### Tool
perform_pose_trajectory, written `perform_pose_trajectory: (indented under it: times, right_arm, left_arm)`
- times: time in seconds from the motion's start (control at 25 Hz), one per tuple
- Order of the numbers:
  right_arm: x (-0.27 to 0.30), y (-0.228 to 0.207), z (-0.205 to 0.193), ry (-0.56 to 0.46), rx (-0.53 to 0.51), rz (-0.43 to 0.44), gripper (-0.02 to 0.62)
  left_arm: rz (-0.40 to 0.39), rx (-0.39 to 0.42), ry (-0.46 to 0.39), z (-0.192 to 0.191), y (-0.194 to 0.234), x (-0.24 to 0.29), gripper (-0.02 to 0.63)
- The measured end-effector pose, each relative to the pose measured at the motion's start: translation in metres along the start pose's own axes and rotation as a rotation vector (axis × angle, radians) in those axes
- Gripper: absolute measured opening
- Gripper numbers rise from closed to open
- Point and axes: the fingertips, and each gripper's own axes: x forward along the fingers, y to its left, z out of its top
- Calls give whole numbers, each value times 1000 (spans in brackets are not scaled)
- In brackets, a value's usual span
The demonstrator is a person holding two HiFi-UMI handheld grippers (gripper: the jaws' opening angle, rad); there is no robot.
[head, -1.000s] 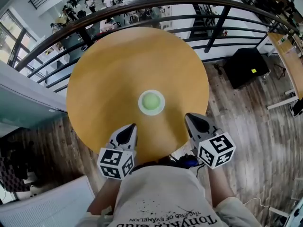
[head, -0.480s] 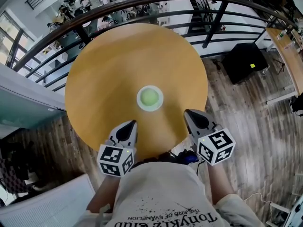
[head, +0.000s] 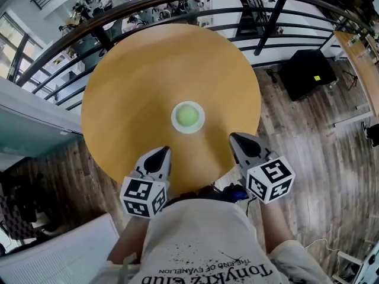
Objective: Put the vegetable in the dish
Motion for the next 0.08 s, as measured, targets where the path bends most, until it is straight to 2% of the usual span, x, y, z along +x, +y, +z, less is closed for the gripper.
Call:
perform_pose_trajectory:
  times: [0.08]
  right_arm:
    - [-1, -1, -2, 0, -1, 0, 25]
  left_arm:
    - [0, 3, 1, -2, -2, 0, 23]
